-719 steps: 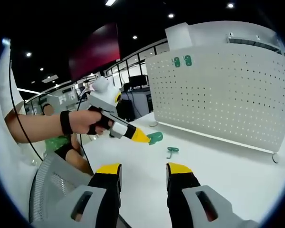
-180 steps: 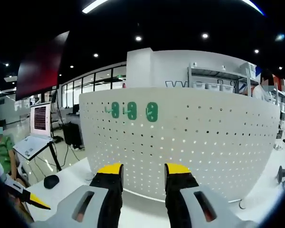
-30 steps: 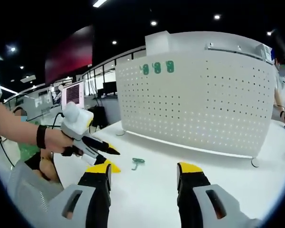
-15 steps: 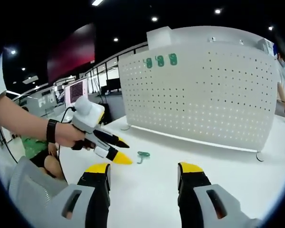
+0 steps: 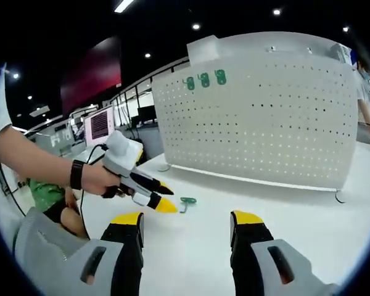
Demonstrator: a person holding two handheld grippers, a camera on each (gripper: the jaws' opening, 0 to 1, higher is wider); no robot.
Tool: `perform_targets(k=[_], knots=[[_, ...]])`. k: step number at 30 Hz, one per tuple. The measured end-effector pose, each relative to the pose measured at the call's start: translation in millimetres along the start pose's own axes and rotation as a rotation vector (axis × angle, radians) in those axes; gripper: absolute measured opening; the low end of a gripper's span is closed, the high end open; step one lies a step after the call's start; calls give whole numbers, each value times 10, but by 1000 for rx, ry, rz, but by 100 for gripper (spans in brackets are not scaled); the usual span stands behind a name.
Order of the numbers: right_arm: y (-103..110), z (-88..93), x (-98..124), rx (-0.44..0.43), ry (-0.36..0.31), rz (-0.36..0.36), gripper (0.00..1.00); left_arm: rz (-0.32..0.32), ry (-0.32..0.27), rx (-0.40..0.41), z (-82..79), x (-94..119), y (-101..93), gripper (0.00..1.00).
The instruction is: Insert the hook assembly into the mounting plate slot until the hook locks in place.
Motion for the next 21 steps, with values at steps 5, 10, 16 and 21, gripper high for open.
perform_targets(k=[5,10,16,21], knots=[[2,27,-3,-5,6,3,57,-20,-13,-1,-37,-38,29,38],[6,34,-9,-13,2,-2,57,-35,4,4,-36,-83,62,30],[8,22,-28,-9,6,-5,56,-33,-1,5,-59,-129,99,28],[20,17,-43,-7,6,-8,56,-56,-8,-13,-93,-155,135,24]])
Point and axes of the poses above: the point that each gripper's makers call its tool centre point, and the gripper's own axes: x roughly backward along the fingers, y roughly to its left, z roughly out of its underside, the point moved 9 cm from there along x, roughly backward along the fingers, and after that the axes turned 8 degrees about y, right-handed, at the moved point
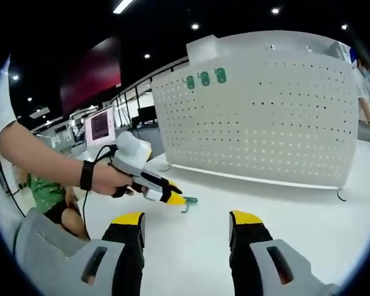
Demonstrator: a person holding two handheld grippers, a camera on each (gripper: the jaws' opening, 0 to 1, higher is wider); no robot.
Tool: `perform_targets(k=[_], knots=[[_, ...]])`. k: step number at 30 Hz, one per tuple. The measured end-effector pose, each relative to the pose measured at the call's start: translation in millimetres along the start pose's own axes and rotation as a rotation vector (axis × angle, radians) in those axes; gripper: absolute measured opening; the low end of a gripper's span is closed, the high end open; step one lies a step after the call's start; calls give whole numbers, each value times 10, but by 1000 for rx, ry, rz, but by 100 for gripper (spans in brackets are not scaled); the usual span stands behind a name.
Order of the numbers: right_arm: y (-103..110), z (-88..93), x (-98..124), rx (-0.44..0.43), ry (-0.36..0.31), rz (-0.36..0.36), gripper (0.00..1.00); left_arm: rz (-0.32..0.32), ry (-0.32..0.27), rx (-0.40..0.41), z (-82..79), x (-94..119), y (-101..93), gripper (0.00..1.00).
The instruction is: Insert the hook assembly into the mounting plate slot until the hook locks in place.
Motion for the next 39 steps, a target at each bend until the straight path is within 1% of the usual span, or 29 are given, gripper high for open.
perform_targets(k=[1,4,7,10,13,17,24,31,37,39], knots=[[0,3,0,0,1,-1,55,-9,2,4,-5,-7,13,23],[0,12,7,0,2,1,55,3,1,2,-16,-25,15,20],[-11,19,17,-6,1,4,55,-1,15,-15,-17,-30,6,18],[-26,14,18,-14,-5,8,55,1,23,-11,0,-46,11,15],[-25,7,20,-18,-11,4,55,-4,43,-15,23,-63,15,13],[-31,16,28,-18,-9,8,55,-6,42,-20,20,-72,21,9],[-34,20,30,-16,-9,9,55,-6,65,-27,63,-100,29,9],[-31,21,30,-14,-6,9,55,-6,51,-17,48,-127,27,9],[-36,31,40,-16,-3,14,55,-4,63,-17,74,-163,9,5],[-41,38,41,-18,-2,16,55,-9,57,-17,78,-156,3,5]])
Point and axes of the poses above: the point that each gripper's makers call its tool centre point, and the gripper's own axes: x roughly backward along the fingers, y roughly to its left, z roughly out of its underside, the point moved 9 cm from there along x, roughly backward along the fingers, and after that the axes turned 8 degrees about y, right-handed, at the moved point
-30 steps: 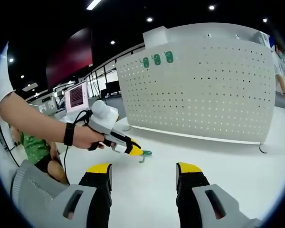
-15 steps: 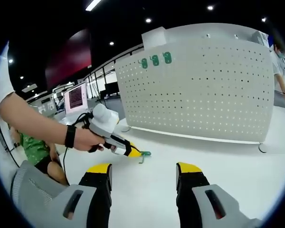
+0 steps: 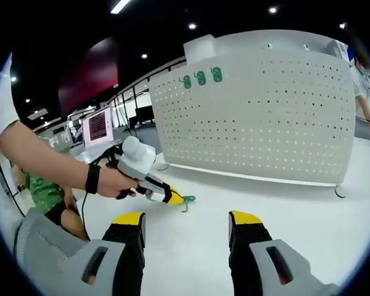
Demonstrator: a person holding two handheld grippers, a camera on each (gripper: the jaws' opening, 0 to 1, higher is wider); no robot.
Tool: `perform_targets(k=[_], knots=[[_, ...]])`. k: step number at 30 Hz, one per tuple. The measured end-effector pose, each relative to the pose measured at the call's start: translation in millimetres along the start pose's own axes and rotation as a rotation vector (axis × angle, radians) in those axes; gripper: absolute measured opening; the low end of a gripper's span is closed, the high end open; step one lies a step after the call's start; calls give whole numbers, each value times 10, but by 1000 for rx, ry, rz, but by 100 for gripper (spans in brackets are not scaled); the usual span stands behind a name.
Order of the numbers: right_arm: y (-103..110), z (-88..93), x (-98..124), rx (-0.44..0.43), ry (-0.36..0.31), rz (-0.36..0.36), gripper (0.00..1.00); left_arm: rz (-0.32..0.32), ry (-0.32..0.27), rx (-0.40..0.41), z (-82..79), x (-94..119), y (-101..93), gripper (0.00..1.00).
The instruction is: Insert the hook assembly into the mounting plate slot until the hook locks in place.
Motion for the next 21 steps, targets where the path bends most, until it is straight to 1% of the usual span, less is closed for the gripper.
perform_targets(k=[10,18,21], knots=[[22,7,-20,4,5,-9,55,10,0,10,33,41,-11,4],[63,-13,-50,7,7,-30,54,22,-1,28,67,137,-43,4],[96,-22,-66,17,9,-41,54,28,-17,31,53,177,-66,4]])
Point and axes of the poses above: the point that each gripper's makers call its tool centre point, and the gripper's own axes: x roughly backward along the fingers, y roughly to its left, z roughly out of its underside, the point moved 9 cm from there along x, roughly backward along the fingers, and after that the axes turned 8 degrees about y, right-handed, at the moved point
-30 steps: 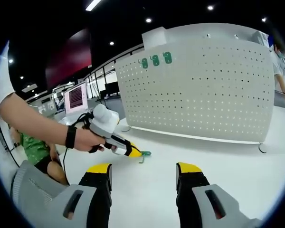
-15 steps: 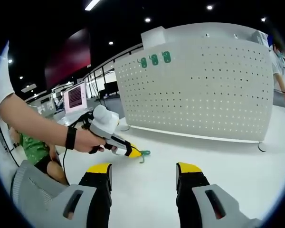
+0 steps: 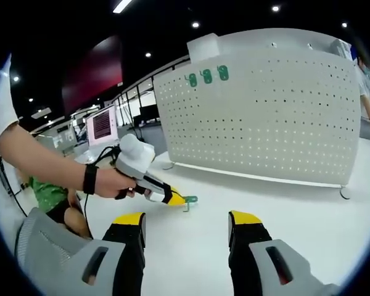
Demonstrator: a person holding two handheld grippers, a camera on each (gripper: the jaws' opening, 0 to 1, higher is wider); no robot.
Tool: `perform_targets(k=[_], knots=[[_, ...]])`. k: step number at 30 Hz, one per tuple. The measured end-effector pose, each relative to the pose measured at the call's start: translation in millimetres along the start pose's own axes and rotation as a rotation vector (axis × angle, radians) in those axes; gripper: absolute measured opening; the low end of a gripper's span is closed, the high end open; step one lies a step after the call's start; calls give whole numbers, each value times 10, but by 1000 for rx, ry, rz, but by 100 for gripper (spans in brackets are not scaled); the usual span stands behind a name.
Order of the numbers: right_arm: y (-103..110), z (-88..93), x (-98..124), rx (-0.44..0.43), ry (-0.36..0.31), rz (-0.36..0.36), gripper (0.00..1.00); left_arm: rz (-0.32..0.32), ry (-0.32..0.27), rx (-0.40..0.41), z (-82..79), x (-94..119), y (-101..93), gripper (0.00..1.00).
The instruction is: Insert the hook assembly into the mounting plate slot until the hook locks in place.
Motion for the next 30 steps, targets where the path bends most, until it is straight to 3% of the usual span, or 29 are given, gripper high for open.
perform_targets(k=[15,30], knots=[[62,-3,0,18,1,-26,54,50,-46,-13,-36,202,-241,4],[141,-51,0,49,-9,-51,53,117,-99,-3,-171,453,-477,3]])
Point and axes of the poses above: the point that each gripper's makers call its tool centre point, and the gripper's own axes: x roughly backward along the fingers, y roughly to its left, z roughly out of its underside, the point moved 9 cm from there along x, roughly backward along the fingers, and after that the axes turned 8 degrees about y, right-handed, at the moved point
